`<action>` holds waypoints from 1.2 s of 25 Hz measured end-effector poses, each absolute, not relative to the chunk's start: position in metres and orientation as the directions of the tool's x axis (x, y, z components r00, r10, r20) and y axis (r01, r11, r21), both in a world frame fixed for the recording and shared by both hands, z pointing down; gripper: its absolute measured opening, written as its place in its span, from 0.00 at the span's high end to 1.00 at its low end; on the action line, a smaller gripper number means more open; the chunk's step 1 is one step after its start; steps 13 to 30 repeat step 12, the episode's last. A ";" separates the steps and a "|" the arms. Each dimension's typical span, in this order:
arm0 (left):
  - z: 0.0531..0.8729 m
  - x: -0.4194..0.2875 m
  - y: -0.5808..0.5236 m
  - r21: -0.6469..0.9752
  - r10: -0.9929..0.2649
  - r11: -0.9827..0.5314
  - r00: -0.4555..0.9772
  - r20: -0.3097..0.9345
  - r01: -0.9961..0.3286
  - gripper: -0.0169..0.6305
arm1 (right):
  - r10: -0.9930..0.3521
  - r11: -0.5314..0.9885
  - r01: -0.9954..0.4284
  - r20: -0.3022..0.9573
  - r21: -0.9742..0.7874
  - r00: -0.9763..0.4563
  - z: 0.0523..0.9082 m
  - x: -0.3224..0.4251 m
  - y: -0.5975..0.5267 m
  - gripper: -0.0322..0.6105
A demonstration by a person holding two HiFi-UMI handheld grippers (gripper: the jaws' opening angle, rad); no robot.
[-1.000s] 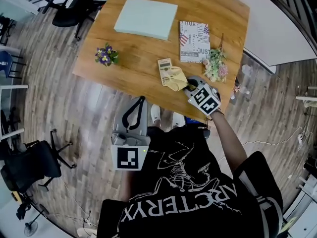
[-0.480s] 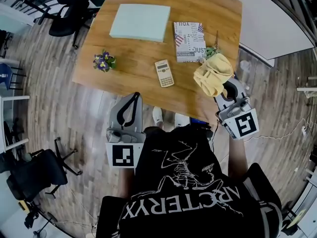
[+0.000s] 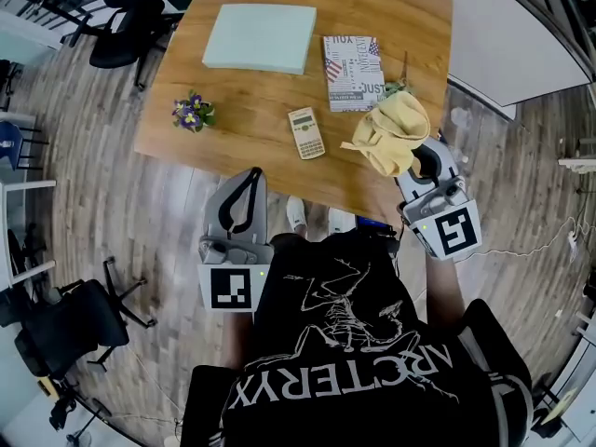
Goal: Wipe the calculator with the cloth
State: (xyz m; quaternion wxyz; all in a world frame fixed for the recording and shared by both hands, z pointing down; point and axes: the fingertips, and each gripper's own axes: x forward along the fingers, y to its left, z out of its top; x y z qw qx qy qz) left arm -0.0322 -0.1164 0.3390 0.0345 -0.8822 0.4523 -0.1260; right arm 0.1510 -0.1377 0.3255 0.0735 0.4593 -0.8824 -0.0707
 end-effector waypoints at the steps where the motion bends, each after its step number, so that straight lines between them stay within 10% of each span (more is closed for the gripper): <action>1: 0.340 -0.032 -0.116 -0.175 -0.806 -0.589 0.559 0.193 -0.789 0.96 | -0.822 0.566 -0.802 0.061 0.190 -0.566 0.325 0.152 -0.138 0.86; 30: 0.338 -0.031 -0.115 -0.167 -0.815 -0.574 0.541 0.208 -0.801 0.96 | -0.821 0.568 -0.801 0.066 0.187 -0.567 0.321 0.152 -0.136 0.86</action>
